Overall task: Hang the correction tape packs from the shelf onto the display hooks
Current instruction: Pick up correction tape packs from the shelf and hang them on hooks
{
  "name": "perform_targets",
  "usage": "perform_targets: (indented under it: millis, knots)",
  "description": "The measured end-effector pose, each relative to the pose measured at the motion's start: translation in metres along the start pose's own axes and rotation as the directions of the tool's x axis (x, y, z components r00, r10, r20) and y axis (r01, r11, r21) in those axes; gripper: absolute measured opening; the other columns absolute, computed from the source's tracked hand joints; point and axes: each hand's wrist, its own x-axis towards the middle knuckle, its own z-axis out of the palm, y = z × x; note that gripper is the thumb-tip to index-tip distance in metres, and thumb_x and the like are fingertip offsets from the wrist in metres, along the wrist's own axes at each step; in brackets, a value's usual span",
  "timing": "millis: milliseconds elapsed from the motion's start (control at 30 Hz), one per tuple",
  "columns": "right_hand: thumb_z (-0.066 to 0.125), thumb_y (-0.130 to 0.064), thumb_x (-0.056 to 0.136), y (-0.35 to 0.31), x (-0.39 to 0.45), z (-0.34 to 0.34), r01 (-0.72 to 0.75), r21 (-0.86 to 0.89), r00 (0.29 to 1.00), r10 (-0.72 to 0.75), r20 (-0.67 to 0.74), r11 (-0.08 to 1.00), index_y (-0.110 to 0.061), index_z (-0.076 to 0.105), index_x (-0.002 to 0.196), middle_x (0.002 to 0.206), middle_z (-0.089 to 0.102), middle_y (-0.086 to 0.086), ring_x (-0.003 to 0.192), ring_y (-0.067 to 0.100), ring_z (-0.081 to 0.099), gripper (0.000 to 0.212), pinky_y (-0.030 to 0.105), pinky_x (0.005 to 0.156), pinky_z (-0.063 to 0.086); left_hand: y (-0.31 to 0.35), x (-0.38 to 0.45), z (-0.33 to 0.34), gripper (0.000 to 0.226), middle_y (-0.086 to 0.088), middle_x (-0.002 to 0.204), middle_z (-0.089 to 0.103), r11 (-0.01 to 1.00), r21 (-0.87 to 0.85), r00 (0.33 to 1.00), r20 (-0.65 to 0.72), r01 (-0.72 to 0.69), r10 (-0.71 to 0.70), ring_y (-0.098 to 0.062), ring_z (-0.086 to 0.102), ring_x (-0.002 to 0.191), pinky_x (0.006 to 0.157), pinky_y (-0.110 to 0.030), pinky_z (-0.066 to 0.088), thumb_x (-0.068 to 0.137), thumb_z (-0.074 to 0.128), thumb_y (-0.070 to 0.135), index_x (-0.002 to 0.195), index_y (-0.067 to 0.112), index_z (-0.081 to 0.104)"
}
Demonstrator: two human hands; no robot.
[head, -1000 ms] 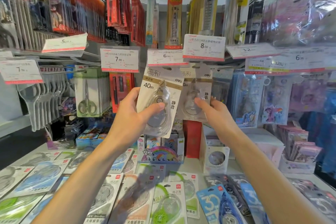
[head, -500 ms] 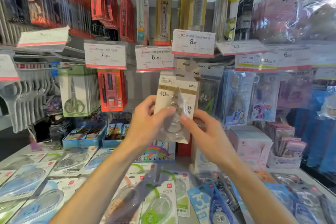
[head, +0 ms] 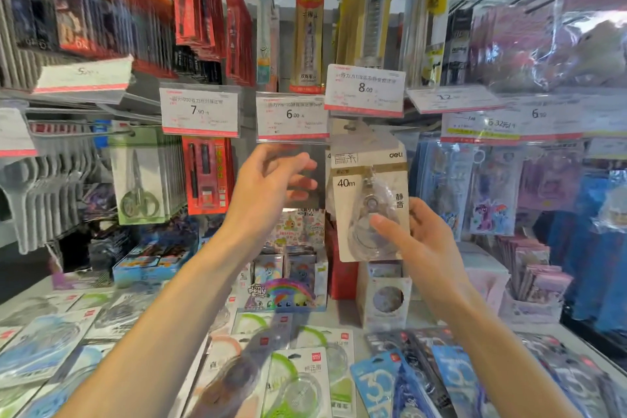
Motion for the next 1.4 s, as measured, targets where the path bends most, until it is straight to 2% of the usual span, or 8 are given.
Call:
perform_targets:
  millis: [200,333,533,833,933,1033,1133,1400]
  knots:
    - [0.075,-0.05,0.079,-0.019,0.002,-0.008,0.121,-0.039,0.993,-0.12,0.018,0.992,-0.042,0.069,0.102,0.102,0.08,-0.007,0.094,0.012,0.077,0.025,0.031,0.082,0.057,0.018,-0.009,-0.005,0.008,0.002,0.081,0.078,0.993,-0.031,0.993,0.02,-0.115,0.116,-0.015,0.07,0.063,0.06,-0.025,0.057,0.101,0.062,0.011,0.104,0.017,0.063]
    - [0.075,-0.049,0.079,-0.027,0.007,-0.013,0.12,-0.054,0.992,-0.118,0.04,0.991,-0.043,0.069,0.106,0.105,0.08,-0.01,0.096,0.011,0.077,0.028,0.037,0.087,0.056,0.028,-0.007,-0.005,0.007,0.002,0.079,0.077,0.988,-0.033,0.989,0.016,-0.15,0.15,-0.015,0.07,0.061,0.057,-0.024,0.055,0.102,0.06,0.011,0.102,0.017,0.064]
    - [0.072,-0.039,0.087,-0.031,0.01,-0.012,0.1,-0.087,0.992,-0.092,0.081,0.991,-0.038,0.068,0.109,0.102,0.08,-0.013,0.094,0.005,0.076,0.022,0.029,0.082,0.051,0.031,-0.004,-0.007,0.009,0.001,0.077,0.077,0.987,-0.012,0.987,0.017,-0.16,0.16,-0.013,0.07,0.06,0.056,-0.022,0.054,0.103,0.058,0.012,0.099,0.017,0.064]
    - [0.074,-0.045,0.083,-0.025,0.022,-0.01,0.011,-0.09,0.997,-0.004,0.081,0.996,-0.039,0.069,0.105,0.101,0.081,-0.008,0.093,0.014,0.078,0.023,0.053,0.093,0.059,0.033,-0.003,-0.008,0.01,0.0,0.076,0.077,0.988,-0.005,0.988,0.013,-0.152,0.152,-0.013,0.069,0.06,0.056,-0.022,0.054,0.105,0.056,0.017,0.105,0.014,0.066]
    - [0.077,-0.039,0.088,-0.016,0.028,-0.002,-0.007,-0.112,0.998,0.013,0.057,0.994,-0.032,0.065,0.112,0.099,0.081,-0.014,0.092,0.008,0.077,0.027,0.044,0.09,0.061,0.031,0.0,-0.007,0.011,0.0,0.074,0.077,0.991,-0.002,0.991,-0.004,-0.133,0.133,-0.013,0.068,0.059,0.056,-0.022,0.055,0.105,0.058,0.021,0.102,0.014,0.066]
    - [0.073,-0.037,0.093,-0.005,0.031,0.007,0.003,-0.109,1.0,-0.001,0.023,0.994,-0.027,0.063,0.118,0.099,0.079,-0.019,0.091,0.0,0.075,0.029,0.021,0.079,0.06,0.025,0.003,-0.005,0.013,0.0,0.072,0.077,0.994,0.019,0.994,-0.022,-0.11,0.111,-0.012,0.068,0.058,0.055,-0.022,0.054,0.104,0.059,0.023,0.098,0.014,0.067]
    - [0.071,-0.036,0.095,0.004,0.033,0.014,0.021,-0.093,0.999,-0.023,-0.026,0.995,-0.025,0.064,0.114,0.098,0.078,-0.02,0.089,-0.004,0.074,0.022,0.007,0.069,0.052,0.019,0.007,-0.006,0.013,0.0,0.072,0.077,0.994,0.036,0.994,-0.024,-0.104,0.105,-0.012,0.068,0.058,0.055,-0.022,0.054,0.104,0.06,0.02,0.095,0.015,0.068]
    - [0.069,-0.047,0.095,0.028,0.068,0.036,-0.09,-0.107,0.993,0.081,-0.081,0.99,-0.034,0.065,0.107,0.095,0.077,-0.019,0.086,-0.014,0.068,0.018,0.01,0.067,0.048,0.005,0.011,-0.009,0.012,0.001,0.069,0.075,0.996,0.049,0.997,-0.012,-0.075,0.076,-0.012,0.065,0.056,0.055,-0.022,0.053,0.104,0.057,0.017,0.099,0.013,0.067]
